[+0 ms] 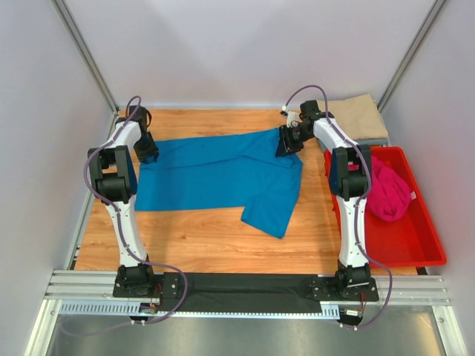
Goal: Fold and stack the t-shirts
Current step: Fold the tshirt
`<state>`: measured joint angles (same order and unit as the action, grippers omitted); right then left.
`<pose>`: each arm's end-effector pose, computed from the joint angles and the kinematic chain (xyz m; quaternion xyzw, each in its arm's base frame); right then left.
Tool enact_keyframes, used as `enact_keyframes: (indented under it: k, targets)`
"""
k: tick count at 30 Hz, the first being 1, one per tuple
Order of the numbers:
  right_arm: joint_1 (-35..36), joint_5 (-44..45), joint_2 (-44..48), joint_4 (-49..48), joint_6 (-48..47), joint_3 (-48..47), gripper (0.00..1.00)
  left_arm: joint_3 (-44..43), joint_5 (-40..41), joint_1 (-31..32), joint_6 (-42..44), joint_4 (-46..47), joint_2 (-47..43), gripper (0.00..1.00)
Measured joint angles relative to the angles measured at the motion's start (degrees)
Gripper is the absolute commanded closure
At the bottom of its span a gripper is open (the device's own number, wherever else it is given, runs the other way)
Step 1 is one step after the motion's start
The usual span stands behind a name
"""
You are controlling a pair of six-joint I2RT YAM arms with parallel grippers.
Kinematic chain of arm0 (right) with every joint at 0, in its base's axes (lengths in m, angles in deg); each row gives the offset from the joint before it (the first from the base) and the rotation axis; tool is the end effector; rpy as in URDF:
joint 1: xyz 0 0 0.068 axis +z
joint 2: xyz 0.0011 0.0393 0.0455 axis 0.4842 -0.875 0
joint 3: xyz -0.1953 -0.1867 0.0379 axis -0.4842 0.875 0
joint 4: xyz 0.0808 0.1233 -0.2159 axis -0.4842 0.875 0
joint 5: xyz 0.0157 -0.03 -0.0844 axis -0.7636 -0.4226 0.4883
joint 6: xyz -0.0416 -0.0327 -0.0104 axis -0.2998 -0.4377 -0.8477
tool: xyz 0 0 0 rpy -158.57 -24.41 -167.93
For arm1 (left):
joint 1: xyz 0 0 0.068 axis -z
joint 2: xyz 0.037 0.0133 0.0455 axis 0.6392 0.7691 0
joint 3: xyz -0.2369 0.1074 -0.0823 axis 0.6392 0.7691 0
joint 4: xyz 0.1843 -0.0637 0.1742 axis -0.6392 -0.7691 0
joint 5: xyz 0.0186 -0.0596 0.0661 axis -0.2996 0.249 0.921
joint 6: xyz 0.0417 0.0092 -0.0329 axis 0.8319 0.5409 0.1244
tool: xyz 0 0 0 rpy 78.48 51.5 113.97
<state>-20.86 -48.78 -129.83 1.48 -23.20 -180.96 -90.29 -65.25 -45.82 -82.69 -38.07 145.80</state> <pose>0.4945 0.0910 0.1592 -0.1794 0.9228 0.2971 0.1672 0.4612 0.0530 0.1676 -0.2552 0.9508 0.0276 0.1737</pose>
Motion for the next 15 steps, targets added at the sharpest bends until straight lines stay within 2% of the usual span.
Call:
enact_keyframes:
  k: [5,8,10,12,13,15]
  targets:
    - [0.0,0.0,-0.5,0.2,0.0,0.0,0.67,0.3,-0.1,0.0,-0.2,0.3,-0.1,0.59]
    - [0.0,-0.1,-1.2,0.6,0.1,-0.3,0.72,0.6,-0.3,0.0,-0.4,0.6,-0.3,0.59]
    - [0.0,0.2,-1.3,0.8,0.0,-0.6,0.82,0.6,-0.3,0.0,-0.4,0.7,-0.3,0.59]
    - [0.0,0.5,-1.5,1.0,0.0,-0.8,0.96,0.6,-0.4,0.0,-0.4,0.7,-0.3,0.59]
    - [0.0,0.6,-1.5,1.1,0.0,-0.8,1.00,0.6,-0.5,0.0,-0.4,0.6,-0.3,0.59]
    - [0.0,1.0,-1.5,1.2,0.1,-0.8,1.00,0.6,-0.5,0.0,-0.4,0.6,-0.3,0.59]
